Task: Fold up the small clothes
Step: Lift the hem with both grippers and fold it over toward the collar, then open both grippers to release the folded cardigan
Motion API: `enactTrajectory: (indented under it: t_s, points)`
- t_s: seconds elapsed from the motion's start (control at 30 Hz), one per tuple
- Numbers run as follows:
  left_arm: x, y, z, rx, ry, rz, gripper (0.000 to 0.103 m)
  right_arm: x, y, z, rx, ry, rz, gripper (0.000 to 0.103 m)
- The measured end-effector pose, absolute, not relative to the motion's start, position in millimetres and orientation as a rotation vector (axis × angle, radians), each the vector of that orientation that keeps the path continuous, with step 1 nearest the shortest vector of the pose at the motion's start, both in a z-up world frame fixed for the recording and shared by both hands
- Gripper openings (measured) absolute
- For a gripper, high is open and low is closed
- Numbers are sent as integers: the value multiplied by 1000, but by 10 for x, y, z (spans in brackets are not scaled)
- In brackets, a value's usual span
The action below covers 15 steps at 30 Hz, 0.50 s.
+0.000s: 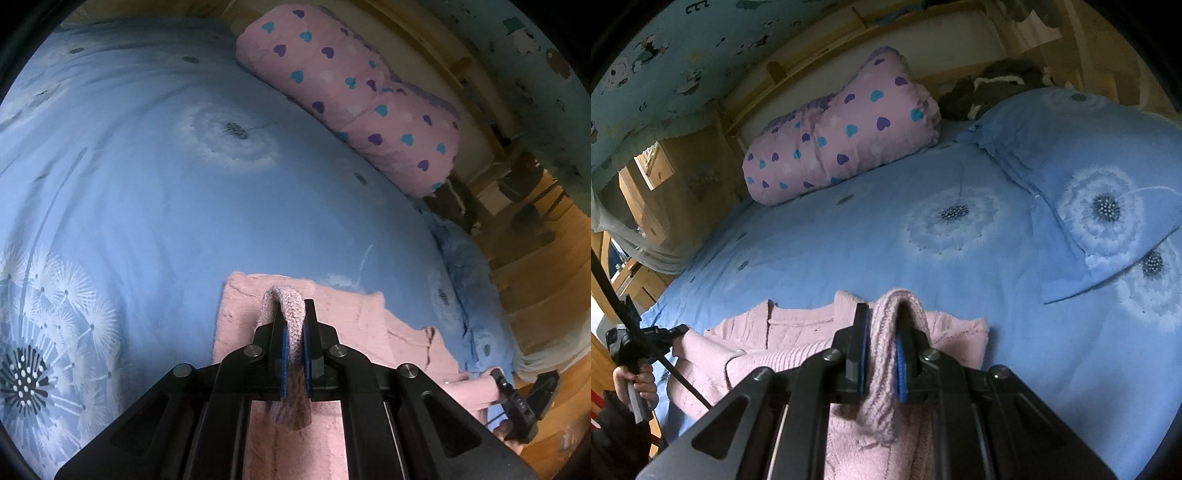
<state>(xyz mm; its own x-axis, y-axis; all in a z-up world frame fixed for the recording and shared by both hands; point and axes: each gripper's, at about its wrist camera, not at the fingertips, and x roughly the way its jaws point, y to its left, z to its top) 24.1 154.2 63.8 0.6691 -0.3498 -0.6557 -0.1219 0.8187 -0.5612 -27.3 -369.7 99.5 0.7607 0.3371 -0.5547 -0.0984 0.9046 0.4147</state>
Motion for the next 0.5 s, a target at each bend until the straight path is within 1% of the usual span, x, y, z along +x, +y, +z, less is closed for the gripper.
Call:
enactTrajectory:
  t_s: [0.1,0.2,0.23,0.27,0.3,0.33,0.4,0.5]
  points:
    - [387,1537,638,-584,833,-139,0,-189,-3688,982,367,672,228,12]
    - [606,1478,650,-475,900,-136,0,-124,-3709,1000,385,662,192,14]
    - [648,1472,662,-438,913,-120,11,-110,-3717,1017,379,656,145,22]
    - [657,1494,704,-404,896,-84,19,-102,-3724,1036,359,651,71,31]
    - [623,1545,775,-393,843,-67,35,-104,-3733,1055,336,648,3,60]
    - [566,1603,843,-399,793,-65,49,-121,-3761,1075,321,641,-47,78]
    - [460,1698,916,-423,742,-53,56,-210,-3843,1115,333,609,-70,78]
    - [212,1796,922,-458,720,-58,56,-369,-3957,1079,357,627,-67,78]
